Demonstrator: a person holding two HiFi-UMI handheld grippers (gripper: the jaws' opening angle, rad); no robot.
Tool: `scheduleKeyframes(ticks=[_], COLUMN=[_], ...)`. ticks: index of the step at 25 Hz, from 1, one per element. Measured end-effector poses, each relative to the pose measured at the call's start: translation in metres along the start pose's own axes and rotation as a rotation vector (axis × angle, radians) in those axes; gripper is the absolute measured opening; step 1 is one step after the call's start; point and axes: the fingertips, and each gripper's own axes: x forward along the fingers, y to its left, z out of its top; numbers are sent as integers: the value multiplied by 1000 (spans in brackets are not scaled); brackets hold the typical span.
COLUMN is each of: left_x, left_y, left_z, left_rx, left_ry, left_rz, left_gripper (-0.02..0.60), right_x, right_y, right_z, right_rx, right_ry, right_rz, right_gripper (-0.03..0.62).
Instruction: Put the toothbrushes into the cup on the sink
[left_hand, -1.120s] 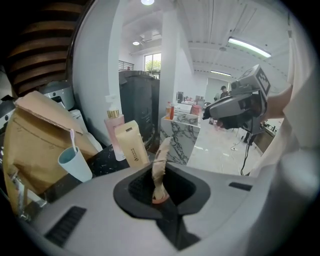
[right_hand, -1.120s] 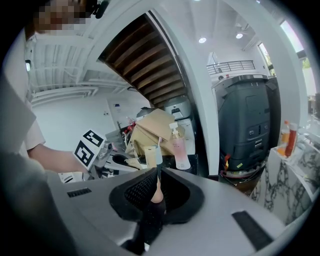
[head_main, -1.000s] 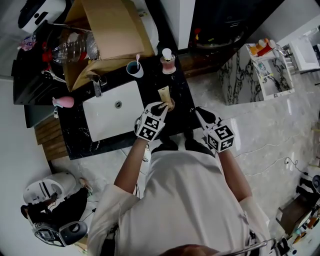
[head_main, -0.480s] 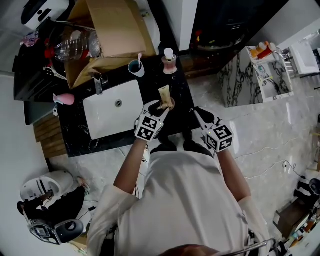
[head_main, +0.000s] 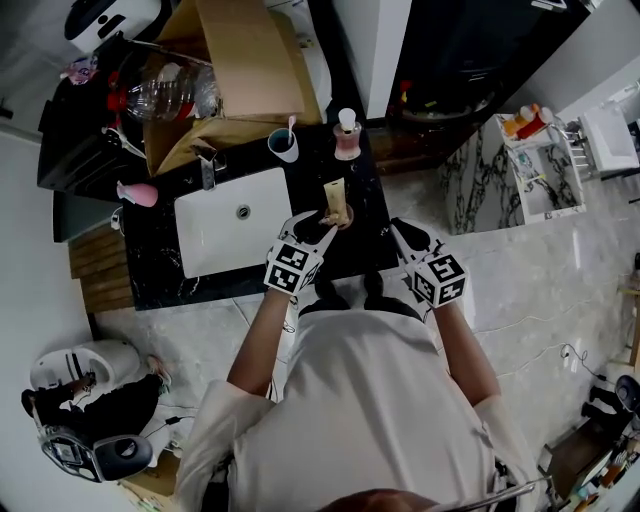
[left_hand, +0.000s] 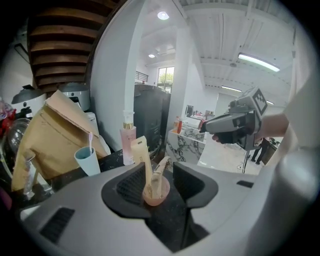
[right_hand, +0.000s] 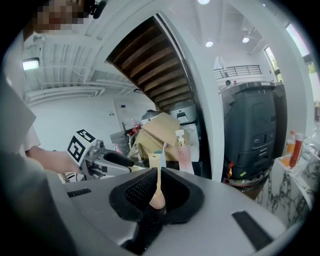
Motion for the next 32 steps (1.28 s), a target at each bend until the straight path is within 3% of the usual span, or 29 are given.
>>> scheduleKeyframes(ticks=[14, 17, 21, 32], left_x=[-56, -69, -86, -113], left_y=[4, 5, 4, 9], left_z=[20, 29, 40, 51], left_rx=[-78, -91, -92, -117], left_ry=[-87, -119, -158, -213], left_rz=[46, 73, 97, 151], left_gripper=[125, 71, 45, 12], right_x=[-2, -4, -5, -6], right_y=[4, 8, 12, 25], right_z=[29, 34, 40, 60], right_rx=[-41, -44, -41, -75], right_ry=[-9, -13, -17, -61], right_rz=[46, 55, 58, 107], right_gripper=[44, 44, 44, 44])
